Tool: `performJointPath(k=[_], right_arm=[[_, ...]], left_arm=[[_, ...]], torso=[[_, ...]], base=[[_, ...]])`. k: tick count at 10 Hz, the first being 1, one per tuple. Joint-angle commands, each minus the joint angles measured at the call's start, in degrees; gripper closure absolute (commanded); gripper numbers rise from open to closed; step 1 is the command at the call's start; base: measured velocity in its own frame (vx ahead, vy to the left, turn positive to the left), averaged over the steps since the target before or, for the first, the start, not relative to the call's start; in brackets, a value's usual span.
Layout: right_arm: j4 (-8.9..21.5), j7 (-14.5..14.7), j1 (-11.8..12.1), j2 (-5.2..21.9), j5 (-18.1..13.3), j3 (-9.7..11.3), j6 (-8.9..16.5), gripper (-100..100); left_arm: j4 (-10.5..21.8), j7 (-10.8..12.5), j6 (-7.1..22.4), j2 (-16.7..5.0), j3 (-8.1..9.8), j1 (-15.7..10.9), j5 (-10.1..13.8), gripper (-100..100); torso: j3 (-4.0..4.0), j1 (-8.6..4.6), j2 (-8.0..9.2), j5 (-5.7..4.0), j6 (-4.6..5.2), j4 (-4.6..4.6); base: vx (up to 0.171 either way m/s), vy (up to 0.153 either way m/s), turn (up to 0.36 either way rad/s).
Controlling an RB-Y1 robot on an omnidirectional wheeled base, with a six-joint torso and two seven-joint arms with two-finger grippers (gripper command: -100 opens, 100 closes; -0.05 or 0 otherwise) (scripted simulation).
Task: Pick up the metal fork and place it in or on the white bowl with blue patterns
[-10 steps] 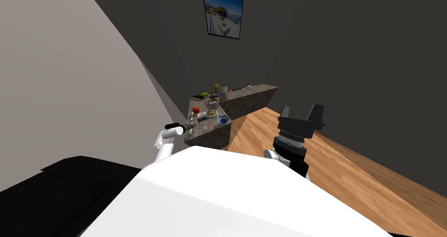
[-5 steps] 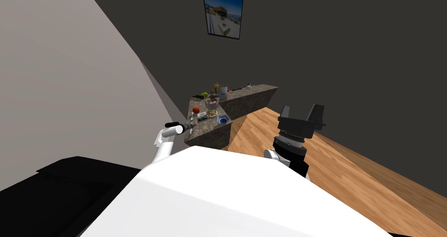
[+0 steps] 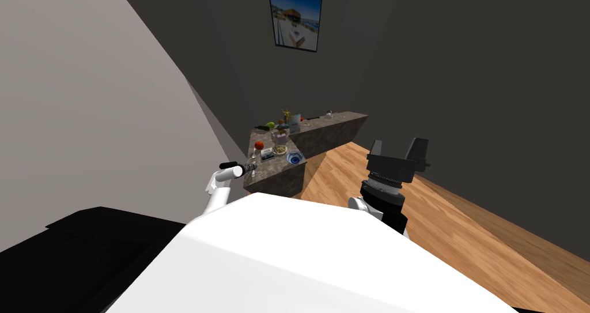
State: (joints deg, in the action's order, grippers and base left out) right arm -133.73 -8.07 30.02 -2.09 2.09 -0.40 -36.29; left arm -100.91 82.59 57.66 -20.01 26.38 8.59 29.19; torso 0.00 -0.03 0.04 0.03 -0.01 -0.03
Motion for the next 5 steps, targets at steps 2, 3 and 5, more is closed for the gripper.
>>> performJointPath(k=[2,3,5], right_arm=[[0.0,0.0,0.0,0.0,0.0,0.0,0.0,0],[0.0,0.0,0.0,0.0,0.0,0.0,0.0,0],[0.0,0.0,0.0,0.0,0.0,0.0,0.0,0]], left_arm=[[0.0,0.0,0.0,0.0,0.0,0.0,0.0,100],[0.0,0.0,0.0,0.0,0.0,0.0,0.0,100],[-1.9,1.0,1.5,-0.6,0.1,0.6,0.2,100]], torso=[[-0.02,0.05,-0.02,0.01,-0.01,-0.02],[-0.02,0.06,-0.02,0.01,0.0,-0.01],[-0.02,0.07,-0.02,0.01,-0.01,-0.02]], base=[[0.0,0.0,0.0],[0.0,0.0,0.0],[-0.001,0.004,-0.017]])
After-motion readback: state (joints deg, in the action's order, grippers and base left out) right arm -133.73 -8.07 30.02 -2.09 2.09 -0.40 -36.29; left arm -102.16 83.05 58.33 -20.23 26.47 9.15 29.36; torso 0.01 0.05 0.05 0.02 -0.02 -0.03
